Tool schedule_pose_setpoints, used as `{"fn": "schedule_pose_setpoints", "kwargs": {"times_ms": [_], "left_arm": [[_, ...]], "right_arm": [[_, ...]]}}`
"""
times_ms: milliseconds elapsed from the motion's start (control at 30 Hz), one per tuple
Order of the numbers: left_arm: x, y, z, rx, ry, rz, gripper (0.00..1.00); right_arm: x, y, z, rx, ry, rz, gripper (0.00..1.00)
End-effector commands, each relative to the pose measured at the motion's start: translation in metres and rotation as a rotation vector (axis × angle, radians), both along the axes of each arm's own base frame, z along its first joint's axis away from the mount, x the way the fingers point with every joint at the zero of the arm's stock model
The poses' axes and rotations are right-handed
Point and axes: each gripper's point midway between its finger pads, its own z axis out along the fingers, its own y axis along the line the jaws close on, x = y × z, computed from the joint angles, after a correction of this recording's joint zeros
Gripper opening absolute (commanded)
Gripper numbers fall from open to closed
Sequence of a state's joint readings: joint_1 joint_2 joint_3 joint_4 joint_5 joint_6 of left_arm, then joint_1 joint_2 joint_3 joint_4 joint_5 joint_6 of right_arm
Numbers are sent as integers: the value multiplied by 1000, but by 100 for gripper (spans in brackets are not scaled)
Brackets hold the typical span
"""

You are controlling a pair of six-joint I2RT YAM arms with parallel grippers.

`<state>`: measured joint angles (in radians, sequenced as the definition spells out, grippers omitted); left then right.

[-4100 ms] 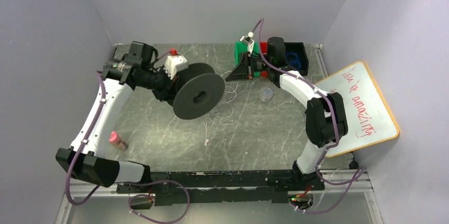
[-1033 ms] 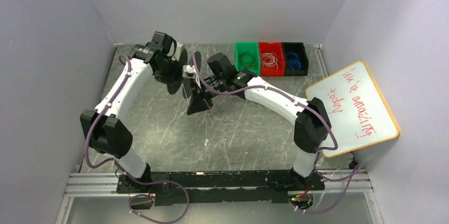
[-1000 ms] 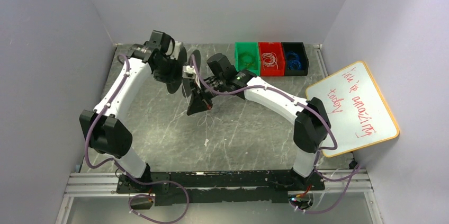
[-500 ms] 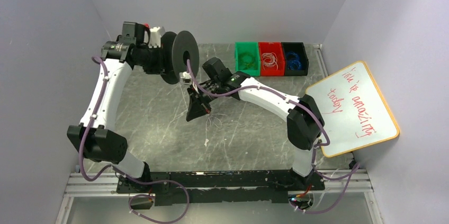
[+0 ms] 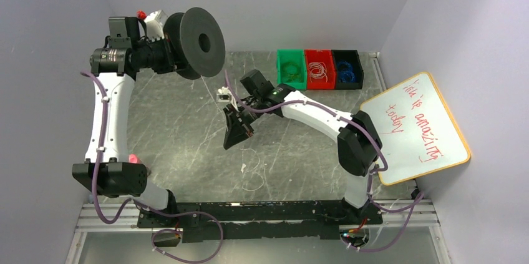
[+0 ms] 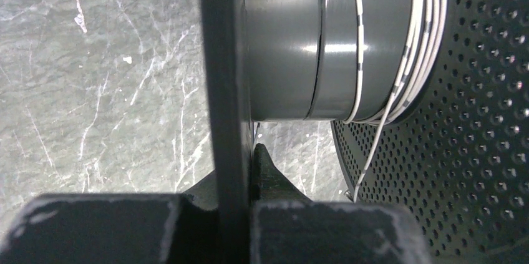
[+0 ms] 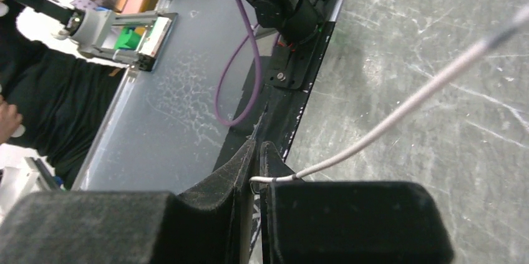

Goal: Wrap the cables
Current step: Wrap the cable around the cable reel.

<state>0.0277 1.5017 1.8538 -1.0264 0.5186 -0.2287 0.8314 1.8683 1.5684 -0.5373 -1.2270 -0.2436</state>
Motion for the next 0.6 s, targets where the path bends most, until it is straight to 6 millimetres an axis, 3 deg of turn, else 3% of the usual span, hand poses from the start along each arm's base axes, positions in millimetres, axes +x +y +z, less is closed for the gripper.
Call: {"fn": "schedule_pose_setpoints", "kwargs": {"times_ms": [0, 400, 567], "left_arm": [[-7, -5, 62, -67, -193, -36, 2], [-15, 6, 84, -122, -245, -43, 2], [-24, -3, 88, -148, -269, -118, 2]], "right_arm": [[3, -15, 14, 83, 73, 48, 11], [50, -55, 18, 156, 135, -61, 8], [62, -68, 23, 166, 187, -79, 5]]}}
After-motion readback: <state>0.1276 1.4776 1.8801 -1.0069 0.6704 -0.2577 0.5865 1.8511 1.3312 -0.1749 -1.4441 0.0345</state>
